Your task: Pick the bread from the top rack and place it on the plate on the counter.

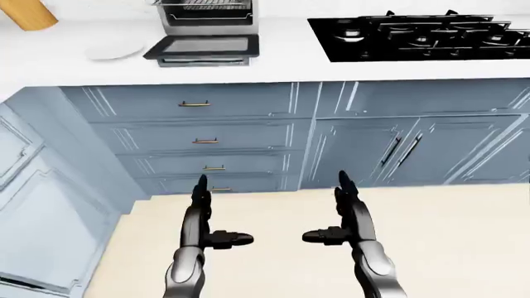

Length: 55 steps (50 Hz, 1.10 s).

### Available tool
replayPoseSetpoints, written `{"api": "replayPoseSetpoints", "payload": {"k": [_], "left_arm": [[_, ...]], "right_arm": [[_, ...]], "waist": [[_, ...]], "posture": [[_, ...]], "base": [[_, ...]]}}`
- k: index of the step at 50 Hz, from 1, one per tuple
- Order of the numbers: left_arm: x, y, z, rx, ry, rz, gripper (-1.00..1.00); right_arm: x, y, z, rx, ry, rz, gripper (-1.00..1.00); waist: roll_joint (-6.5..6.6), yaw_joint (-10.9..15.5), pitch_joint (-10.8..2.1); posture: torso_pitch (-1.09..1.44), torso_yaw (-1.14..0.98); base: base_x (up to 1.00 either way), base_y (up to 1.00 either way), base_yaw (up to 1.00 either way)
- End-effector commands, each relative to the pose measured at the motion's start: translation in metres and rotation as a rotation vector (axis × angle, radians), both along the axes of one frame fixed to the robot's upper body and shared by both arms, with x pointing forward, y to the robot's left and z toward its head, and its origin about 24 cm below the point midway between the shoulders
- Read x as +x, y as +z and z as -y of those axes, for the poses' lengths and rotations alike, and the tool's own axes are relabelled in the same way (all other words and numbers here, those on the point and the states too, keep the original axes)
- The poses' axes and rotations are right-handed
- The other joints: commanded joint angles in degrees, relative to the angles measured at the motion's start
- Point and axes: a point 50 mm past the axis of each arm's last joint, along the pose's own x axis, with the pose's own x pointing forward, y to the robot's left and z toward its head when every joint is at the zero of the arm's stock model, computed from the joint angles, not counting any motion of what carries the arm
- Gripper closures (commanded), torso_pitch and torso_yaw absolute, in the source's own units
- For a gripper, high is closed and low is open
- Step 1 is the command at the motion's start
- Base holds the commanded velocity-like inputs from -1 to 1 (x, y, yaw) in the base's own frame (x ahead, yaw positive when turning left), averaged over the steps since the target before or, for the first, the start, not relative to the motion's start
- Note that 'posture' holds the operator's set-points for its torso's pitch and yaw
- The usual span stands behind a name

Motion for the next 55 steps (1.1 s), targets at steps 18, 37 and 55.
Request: {"api": "replayPoseSetpoints", "payload": {"k": [18, 37, 55], "left_arm": [[0.042, 0.177, -0.015, 0.127, -0.009, 0.405, -1.00], [0.040, 0.246, -0.039, 0.145, 0.080, 0.540, -1.00], [0.022, 0.274, -0.052, 0.166, 0.139, 0.618, -1.00]], "right_arm": [[0.041, 0.191, -0.015, -0.037, 0.085, 0.469, -1.00], [0.048, 0.272, -0.011, -0.065, 0.096, 0.622, -1.00], [0.039, 0.299, -0.011, -0.063, 0.112, 0.685, -1.00]], "waist": [[0.05, 0.5, -5.04], [1.77, -0.4, -2.93], [2.84, -1.2, -2.57]], "posture": [[0.00, 0.00], [0.00, 0.00], [0.00, 0.00]], "base": [[0.00, 0.00, 0.00], [0.19, 0.25, 0.00], [0.30, 0.29, 0.00]]}}
